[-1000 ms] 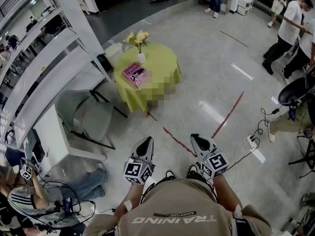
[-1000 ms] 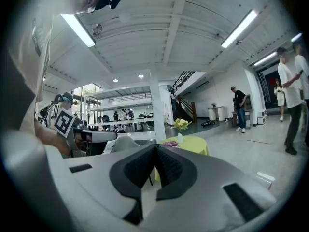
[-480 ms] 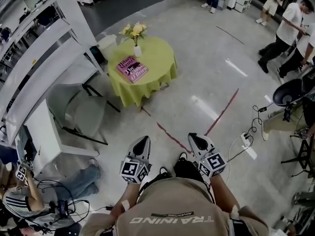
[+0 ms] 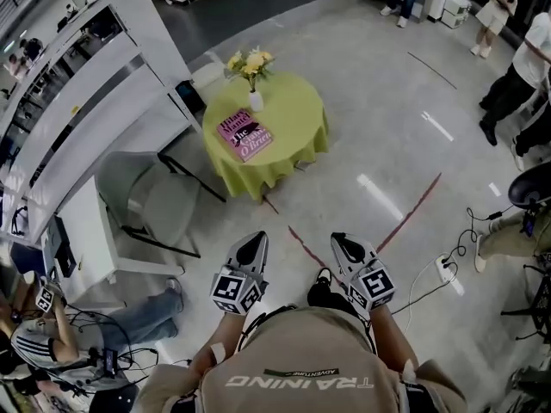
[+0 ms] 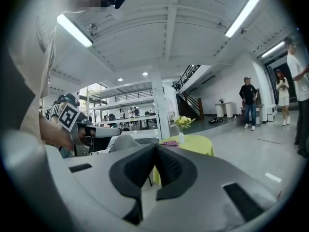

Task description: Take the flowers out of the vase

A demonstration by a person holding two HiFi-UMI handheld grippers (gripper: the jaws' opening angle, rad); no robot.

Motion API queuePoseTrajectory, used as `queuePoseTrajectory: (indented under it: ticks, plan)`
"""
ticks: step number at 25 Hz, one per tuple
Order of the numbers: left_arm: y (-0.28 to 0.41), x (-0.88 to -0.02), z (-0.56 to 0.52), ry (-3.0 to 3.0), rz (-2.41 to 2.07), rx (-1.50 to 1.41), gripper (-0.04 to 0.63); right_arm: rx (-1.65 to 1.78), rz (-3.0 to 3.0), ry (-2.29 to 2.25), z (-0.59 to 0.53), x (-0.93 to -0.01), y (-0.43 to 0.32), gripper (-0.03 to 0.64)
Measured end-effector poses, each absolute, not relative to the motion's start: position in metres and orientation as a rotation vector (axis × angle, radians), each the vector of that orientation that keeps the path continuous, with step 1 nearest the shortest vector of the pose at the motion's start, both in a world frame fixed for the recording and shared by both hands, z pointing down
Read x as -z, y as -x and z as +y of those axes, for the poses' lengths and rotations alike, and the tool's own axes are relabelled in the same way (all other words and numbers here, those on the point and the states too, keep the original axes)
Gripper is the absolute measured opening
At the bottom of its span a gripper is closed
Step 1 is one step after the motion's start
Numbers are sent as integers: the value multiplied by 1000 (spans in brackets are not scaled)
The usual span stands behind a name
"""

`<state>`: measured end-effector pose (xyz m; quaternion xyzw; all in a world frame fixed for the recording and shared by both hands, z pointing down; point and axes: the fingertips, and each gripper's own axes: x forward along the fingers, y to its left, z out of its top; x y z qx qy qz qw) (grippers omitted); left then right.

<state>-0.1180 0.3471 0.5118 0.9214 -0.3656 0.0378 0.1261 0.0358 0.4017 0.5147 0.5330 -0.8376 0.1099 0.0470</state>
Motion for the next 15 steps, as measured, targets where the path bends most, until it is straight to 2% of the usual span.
queuePoseTrajectory:
  ticks: [8, 15]
  plan:
    - [77, -497, 282, -2652, -1180, -94, 11, -313, -2649, -1476, 328, -513, -69, -3]
    - [70, -511, 254, -2595, -1219, -121, 11, -365, -2677, -1398, 286, -522, -74, -3]
